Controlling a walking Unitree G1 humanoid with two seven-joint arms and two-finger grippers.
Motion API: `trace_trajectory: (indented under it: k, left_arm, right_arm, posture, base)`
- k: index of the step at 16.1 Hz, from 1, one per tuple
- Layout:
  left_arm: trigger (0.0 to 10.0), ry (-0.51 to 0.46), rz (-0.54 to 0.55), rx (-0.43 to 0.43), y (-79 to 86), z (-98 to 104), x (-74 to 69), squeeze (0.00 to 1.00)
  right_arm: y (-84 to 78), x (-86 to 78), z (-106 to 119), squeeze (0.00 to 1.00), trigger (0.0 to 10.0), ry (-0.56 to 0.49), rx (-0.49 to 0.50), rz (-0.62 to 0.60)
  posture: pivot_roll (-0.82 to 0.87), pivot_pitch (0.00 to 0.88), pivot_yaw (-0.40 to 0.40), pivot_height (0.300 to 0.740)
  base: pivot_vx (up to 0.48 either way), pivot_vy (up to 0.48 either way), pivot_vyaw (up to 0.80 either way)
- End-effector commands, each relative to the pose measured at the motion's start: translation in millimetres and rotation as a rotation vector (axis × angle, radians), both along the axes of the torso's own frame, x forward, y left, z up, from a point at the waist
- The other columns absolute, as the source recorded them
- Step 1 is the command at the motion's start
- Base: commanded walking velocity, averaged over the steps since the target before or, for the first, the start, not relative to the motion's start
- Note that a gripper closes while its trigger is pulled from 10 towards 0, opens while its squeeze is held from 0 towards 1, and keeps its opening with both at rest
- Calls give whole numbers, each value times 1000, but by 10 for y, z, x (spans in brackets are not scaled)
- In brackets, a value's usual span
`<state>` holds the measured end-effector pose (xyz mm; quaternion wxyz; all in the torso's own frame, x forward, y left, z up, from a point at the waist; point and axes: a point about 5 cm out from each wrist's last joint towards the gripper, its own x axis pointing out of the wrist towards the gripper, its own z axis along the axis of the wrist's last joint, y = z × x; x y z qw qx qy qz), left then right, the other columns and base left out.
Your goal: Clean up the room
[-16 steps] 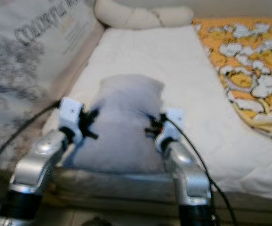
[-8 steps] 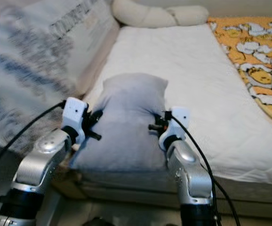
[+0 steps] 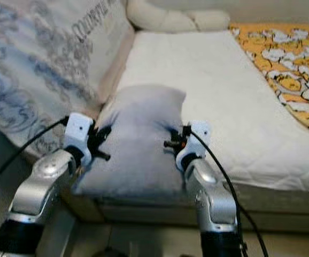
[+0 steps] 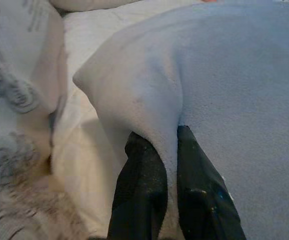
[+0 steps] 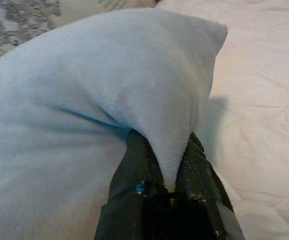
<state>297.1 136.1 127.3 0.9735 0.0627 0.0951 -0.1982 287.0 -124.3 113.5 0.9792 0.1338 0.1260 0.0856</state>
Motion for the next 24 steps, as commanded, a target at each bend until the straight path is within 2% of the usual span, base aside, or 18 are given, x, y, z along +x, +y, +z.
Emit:
trace_trajectory:
  k: [1, 4, 17, 24]
  left_arm:
    - [10000, -52, 38, 11, 78, 103, 22, 0]
    - [10000, -63, 36, 17, 98, 130, 40, 0]
    - [10000, -69, 29, 34, 93, 120, 69, 0]
    - [10000, -81, 23, 43, 100, 160, 138, 0]
  right_arm:
    - [-42, 32, 80, 0, 10000, -31, -8, -16]
    - [3, 45, 81, 0, 10000, -32, -2, 1]
    - [21, 66, 50, 0, 10000, -32, -28, 30]
    - [36, 113, 84, 0, 10000, -46, -40, 37]
  posture:
    - [-28, 0, 54, 740]
    - [-25, 0, 49, 740]
    - [-26, 0, 43, 740]
    - [-36, 0, 58, 740]
  base:
    - [255, 0, 0]
    - [277, 0, 0]
    - [280, 0, 0]
    - [291, 0, 0]
